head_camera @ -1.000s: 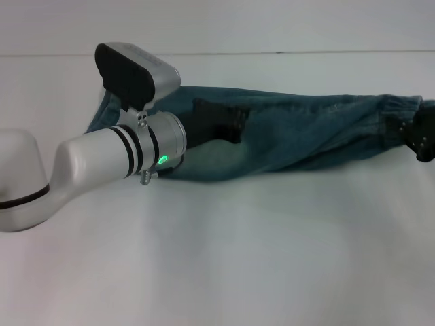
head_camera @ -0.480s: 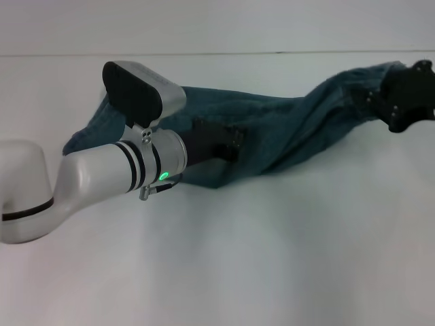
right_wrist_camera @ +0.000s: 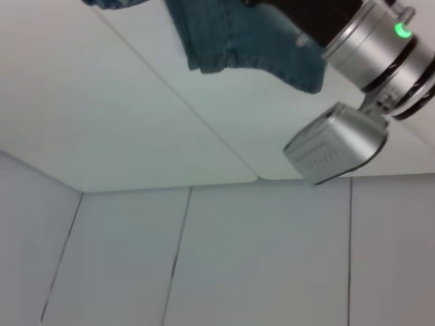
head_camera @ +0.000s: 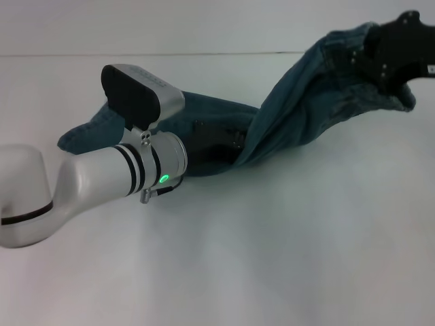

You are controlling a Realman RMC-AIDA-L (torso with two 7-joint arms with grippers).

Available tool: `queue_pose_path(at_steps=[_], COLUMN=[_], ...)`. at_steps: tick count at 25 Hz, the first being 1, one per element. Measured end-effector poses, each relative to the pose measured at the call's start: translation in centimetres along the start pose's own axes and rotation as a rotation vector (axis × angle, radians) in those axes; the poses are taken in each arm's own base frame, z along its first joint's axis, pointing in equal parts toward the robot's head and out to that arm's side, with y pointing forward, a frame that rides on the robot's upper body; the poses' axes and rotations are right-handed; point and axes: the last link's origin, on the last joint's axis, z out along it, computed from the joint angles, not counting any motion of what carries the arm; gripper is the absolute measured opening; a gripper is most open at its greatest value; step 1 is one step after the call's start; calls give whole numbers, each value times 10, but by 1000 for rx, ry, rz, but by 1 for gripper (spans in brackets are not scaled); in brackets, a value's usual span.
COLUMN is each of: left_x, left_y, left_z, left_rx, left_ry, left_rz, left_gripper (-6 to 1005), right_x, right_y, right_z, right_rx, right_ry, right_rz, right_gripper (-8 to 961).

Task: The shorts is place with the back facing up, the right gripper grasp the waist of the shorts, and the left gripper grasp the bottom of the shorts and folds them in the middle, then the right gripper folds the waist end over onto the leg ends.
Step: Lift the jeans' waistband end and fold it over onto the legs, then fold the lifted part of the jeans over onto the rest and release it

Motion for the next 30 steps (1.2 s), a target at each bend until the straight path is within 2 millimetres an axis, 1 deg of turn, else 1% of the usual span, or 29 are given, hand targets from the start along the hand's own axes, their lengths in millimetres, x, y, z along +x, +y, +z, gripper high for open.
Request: queue_pose_path(at_steps=[6, 11, 15, 18, 23, 26, 28, 30], left_x=[-10, -23, -29, -32, -37, -41, -43, -47], left_y=[11, 24, 24, 26, 30, 19, -2, -35], left_z=[-4, -15, -23, -23, -24, -28, -38, -60], left_rx=[-30, -53, -51, -58, -66, -12, 84, 226], left_ry=[13, 37, 61, 61, 62, 63, 90, 149], left_rz=[-39, -42, -58, -65, -65, -74, -94, -124], left_gripper=[24, 29, 33, 36, 42, 45, 47, 49], right_x=[-13, -20, -26, -34, -44, -48, -50, -51], right_y=[-11, -13, -9, -4, -1, 0, -1, 0], right_z=[18, 36, 54, 69, 92, 103, 108, 111], right_rx=[-8, -43, -93, -142, -182, -195, -195, -204], right_ry=[44, 40, 32, 19, 11, 12, 15, 18], right_rz=[-60, -92, -113, -131, -170, -191, -205, -218], right_gripper=[56, 55, 55, 55, 56, 57, 57, 58])
